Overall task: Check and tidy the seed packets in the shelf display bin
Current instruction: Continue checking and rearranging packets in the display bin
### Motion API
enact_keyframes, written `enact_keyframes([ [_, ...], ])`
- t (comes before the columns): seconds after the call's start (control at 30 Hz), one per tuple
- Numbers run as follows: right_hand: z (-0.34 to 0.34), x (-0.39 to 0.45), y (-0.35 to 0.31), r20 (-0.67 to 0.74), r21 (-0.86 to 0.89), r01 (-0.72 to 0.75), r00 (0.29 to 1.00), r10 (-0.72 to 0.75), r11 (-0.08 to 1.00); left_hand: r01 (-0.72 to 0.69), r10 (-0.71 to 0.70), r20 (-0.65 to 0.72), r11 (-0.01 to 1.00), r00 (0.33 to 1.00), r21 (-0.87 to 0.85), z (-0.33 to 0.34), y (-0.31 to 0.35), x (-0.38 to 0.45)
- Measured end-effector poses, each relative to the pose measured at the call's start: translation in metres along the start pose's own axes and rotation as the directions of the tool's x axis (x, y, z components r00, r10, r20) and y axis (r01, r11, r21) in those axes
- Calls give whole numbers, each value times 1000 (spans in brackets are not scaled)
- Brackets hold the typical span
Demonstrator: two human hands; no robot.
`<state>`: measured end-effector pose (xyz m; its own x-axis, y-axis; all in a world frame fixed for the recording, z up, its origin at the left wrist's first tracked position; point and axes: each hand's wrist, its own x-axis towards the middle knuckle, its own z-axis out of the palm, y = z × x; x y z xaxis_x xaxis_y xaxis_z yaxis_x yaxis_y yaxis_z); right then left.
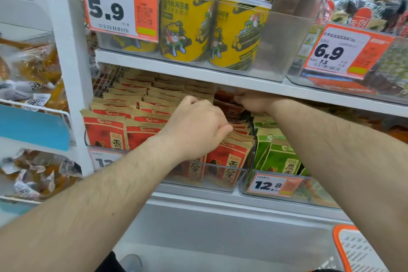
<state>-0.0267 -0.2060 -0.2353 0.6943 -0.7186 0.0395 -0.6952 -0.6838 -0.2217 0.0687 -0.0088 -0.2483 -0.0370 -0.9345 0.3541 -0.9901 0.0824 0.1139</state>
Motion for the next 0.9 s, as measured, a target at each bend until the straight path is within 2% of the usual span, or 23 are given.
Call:
enact_keyframes([
  [0.07,1,-1,3,19,27,1,1000,-2,1000,44,-53,-110,996,992,-81,-2,-6,6],
  [0.13,1,-2,4,21,21,4,1000,-4,1000,84,-92,-106,993,990,-78,-3,-11,16],
  [0.3,-3,-5,8,30,39,50,998,-52,998,120,-126,83,990,989,81,-2,-13,42],
  [0.43,-4,-4,13,-88,109,74,994,-64,991,130,-150,248,987,957,96,-2,-14,61],
  [0.57,-1,0,16,-55,192,43,998,-33,981,163,-189,339,981,922,104,0,-13,78],
  [0.67,0,3,18,-73,198,72,996,-58,977,193,-243,306,964,921,184,7,-11,87],
  [0.77,0,7,15,-99,118,73,993,-61,990,224,-288,218,934,932,278,14,-6,94],
  [0.9,6,15,15,-88,93,37,996,-28,995,179,-218,83,924,972,337,9,4,80],
])
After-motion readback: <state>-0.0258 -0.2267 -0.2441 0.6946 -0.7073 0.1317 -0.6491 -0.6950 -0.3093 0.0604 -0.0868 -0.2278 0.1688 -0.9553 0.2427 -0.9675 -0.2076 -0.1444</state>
